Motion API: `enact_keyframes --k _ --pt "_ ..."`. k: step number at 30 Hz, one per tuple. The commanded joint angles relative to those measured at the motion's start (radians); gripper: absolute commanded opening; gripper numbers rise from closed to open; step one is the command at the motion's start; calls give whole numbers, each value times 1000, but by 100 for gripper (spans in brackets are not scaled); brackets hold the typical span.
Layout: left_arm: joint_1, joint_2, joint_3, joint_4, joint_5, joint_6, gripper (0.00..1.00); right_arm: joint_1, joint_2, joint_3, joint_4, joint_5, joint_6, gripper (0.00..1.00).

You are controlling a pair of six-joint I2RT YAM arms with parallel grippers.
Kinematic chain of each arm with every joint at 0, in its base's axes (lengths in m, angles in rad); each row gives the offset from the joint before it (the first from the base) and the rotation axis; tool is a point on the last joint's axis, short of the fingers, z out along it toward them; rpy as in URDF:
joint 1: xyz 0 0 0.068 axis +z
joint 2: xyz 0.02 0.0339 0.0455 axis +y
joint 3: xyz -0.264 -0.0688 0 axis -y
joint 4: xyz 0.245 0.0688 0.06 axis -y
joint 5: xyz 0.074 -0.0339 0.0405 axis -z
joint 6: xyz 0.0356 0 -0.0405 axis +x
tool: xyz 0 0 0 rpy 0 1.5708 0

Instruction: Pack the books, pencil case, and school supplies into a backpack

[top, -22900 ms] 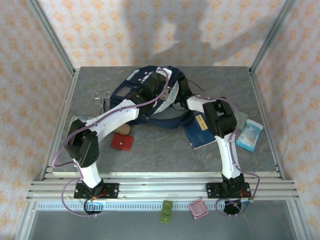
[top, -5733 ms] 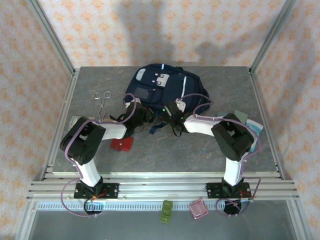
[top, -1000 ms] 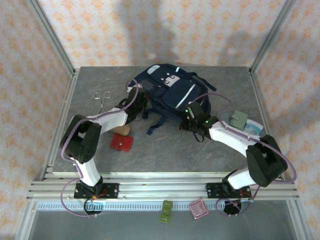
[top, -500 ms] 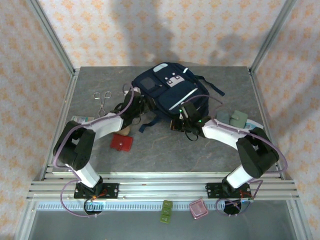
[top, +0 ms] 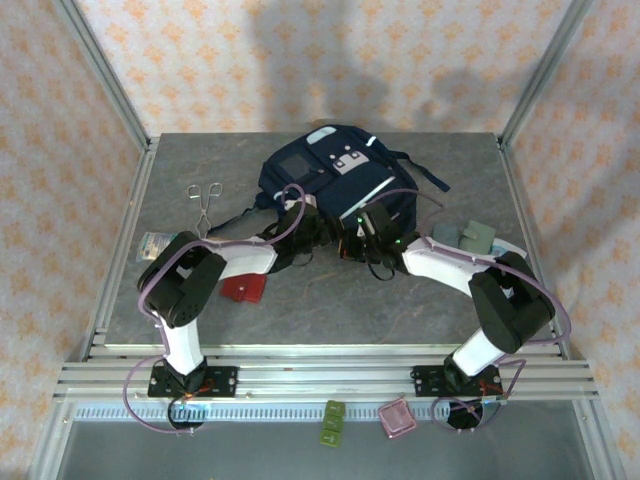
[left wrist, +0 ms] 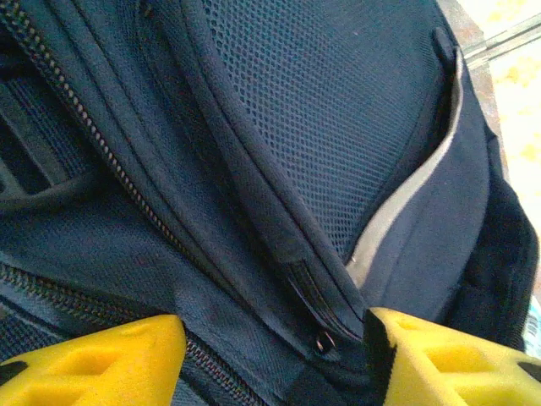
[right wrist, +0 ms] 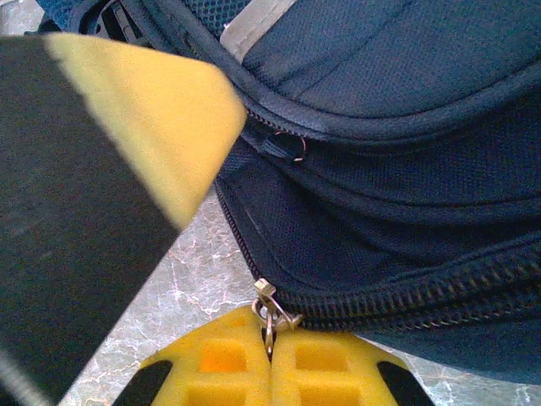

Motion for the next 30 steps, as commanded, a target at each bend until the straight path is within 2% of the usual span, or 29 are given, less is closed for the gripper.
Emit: enact_keyframes --k 1,3,5,6,8,17,22,28,30 --pt "2 45 42 23 -55 -19 46 11 -23 27 -9 31 7 0" --pt "1 63 54 17 -61 -13 23 11 -23 36 -46 48 4 0" --pt "9 67 65 -2 -69 -7 5 11 -27 45 -90 76 -2 0" --pt "15 67 67 -13 -75 -4 3 10 -30 49 -119 97 -4 0" --pt "27 67 61 -27 -92 6 0 5 -40 56 -172 145 -10 0" --pt "128 105 65 -92 -121 79 0 -93 -135 4 -327 250 -26 0" --pt "164 91 76 -116 -137 109 0 -100 -158 9 -367 386 -54 0" --pt "189 79 120 -170 -155 162 0 -55 -160 -8 -284 224 -73 0" --pt "191 65 133 -188 -163 175 0 -29 -141 -3 -265 205 -67 0"
